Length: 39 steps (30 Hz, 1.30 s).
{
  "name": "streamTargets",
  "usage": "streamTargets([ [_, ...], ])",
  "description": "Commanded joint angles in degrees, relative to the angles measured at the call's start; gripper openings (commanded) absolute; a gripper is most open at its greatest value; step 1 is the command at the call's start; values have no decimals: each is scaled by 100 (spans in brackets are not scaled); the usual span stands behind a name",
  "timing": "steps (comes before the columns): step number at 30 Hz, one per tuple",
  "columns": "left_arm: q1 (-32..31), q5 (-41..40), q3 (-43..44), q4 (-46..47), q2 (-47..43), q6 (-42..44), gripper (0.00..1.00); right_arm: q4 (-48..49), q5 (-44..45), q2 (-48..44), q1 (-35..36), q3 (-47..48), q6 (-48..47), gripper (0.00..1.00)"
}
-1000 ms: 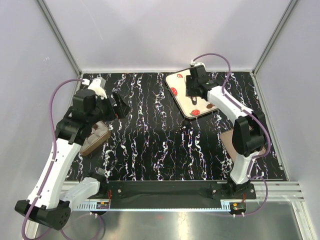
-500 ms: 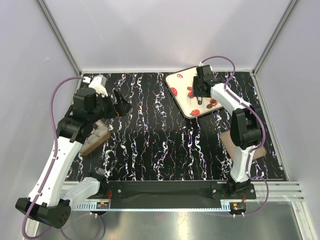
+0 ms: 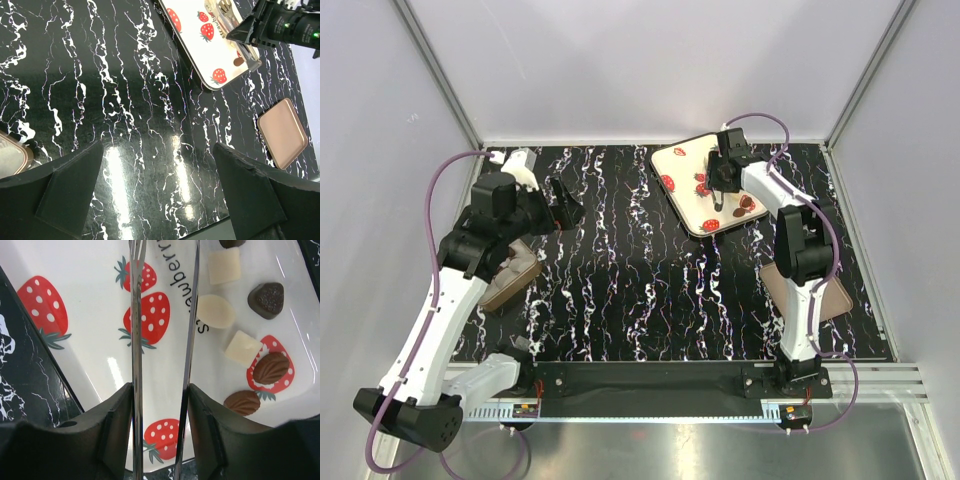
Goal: Pack the chocolate
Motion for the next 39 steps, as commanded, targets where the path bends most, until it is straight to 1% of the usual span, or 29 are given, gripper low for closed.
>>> streamTargets([
  [1, 12, 107, 167, 356, 64, -1, 99, 92, -173, 109, -42, 457, 0, 52],
  [10, 12, 159, 185, 409, 126, -89, 99, 40, -305, 337, -103, 712, 0, 50],
  [16, 12, 212, 246, 374, 135, -98, 99, -66, -244, 259, -103, 730, -70, 43],
  [17, 12, 238, 237, 374, 135, -106, 99, -101, -244, 206, -103, 695, -96, 40],
  [23, 12, 230, 333, 181, 56, -63, 99, -119, -384, -259, -112, 476, -71, 37],
  [25, 12, 212, 491, 101, 56, -10, 99, -154, -620, -470, -103, 422, -35, 37],
  [28, 12, 186, 694, 4, 56, 34, 99, -189, -1278, -716, -95, 238, 97, 34],
  [34, 12, 264, 686, 13, 47, -27, 99, 12, -1622, -1392, 72, -499, 412, 34],
  [37, 12, 431, 650, 40, 47, -89, 99, 66, -1870, -1657, 353, -650, 518, 34],
  [38, 12, 501, 650, 48, 56, -106, 99, 57, -1879, -1710, 502, -659, 510, 33],
  [39, 12, 537, 668, 48, 56, -115, 99, 40, -1844, -1737, 799, -642, 510, 33],
])
